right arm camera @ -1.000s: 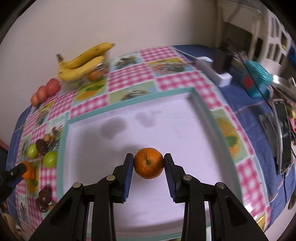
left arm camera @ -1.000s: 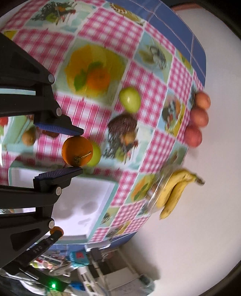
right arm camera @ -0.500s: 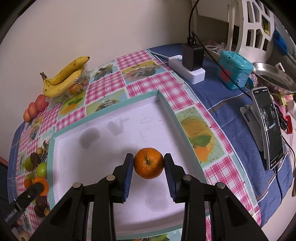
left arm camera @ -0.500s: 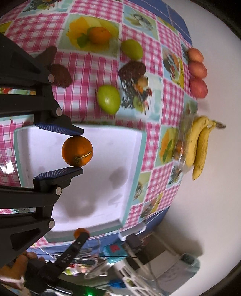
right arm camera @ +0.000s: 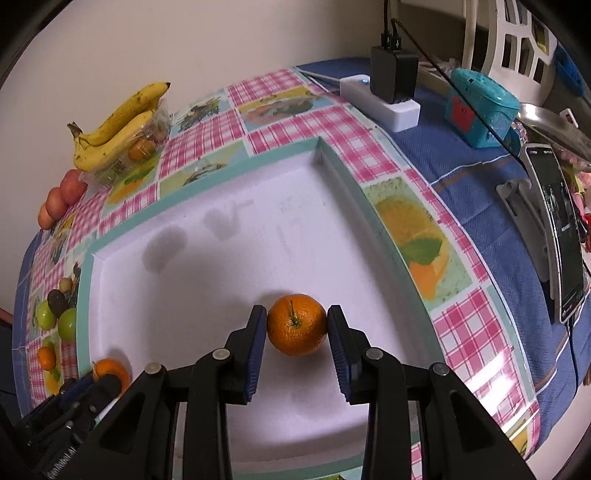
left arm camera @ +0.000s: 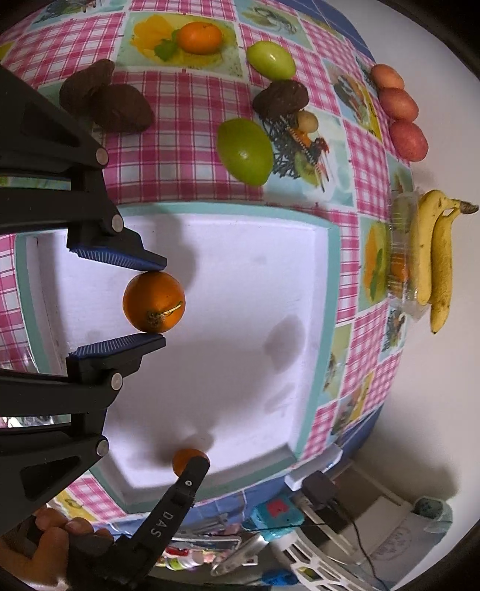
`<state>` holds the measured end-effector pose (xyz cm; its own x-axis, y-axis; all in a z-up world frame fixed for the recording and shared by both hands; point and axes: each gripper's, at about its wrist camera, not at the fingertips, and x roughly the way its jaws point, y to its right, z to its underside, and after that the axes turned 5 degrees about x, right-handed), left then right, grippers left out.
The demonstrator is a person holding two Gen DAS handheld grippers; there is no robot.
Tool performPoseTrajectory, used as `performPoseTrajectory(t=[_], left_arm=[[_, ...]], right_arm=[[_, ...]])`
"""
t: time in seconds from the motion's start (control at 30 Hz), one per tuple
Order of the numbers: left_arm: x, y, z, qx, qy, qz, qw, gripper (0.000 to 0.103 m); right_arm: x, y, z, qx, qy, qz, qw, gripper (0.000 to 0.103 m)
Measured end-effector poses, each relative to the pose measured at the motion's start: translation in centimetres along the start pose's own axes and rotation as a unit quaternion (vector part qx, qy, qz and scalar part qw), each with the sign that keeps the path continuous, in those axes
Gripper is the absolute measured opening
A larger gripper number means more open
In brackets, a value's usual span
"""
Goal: Organize fruits
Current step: 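Carry the oranges into the white tray and open the left tool while the right tool releases its orange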
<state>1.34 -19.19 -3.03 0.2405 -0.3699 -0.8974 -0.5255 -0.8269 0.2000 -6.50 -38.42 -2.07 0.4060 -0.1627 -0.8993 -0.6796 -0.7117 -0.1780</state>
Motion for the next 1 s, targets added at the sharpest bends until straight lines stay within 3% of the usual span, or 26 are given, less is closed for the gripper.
performPoseTrajectory(t=[0.57, 0.63, 0.8, 0.9, 1.0], left_arm=[[0.5, 0.0, 0.0, 0.0, -0.006, 0.005, 1.0, 0.04], [0.5, -0.1, -0.1, 0.0, -0.007, 0.002, 1.0, 0.045], [0.4, -0.5, -0.1, -0.01, -0.008, 0.006, 0.9999, 0.059], [-0.3, -0.3, -0.2, -0.007, -0.002, 0.016, 0.9998, 0.065], [-1.4, -0.2, -0.5, -0.003, 0.011, 0.016, 0.9998, 0.073]], right_arm=[[0.1, -0.1, 0.1, 0.002, -0.004, 0.01, 1.0, 0.037], [0.3, 0.0, 0.1, 0.003, -0.008, 0.015, 1.0, 0.05], [0.1, -0.4, 0.2, -0.001, -0.008, 0.013, 1.0, 0.056], [-0.8, -1.0, 0.0, -0.012, 0.006, 0.017, 1.0, 0.072], [-1.6, -1.4, -0.1, -0.019, 0.017, 0.017, 1.0, 0.077]])
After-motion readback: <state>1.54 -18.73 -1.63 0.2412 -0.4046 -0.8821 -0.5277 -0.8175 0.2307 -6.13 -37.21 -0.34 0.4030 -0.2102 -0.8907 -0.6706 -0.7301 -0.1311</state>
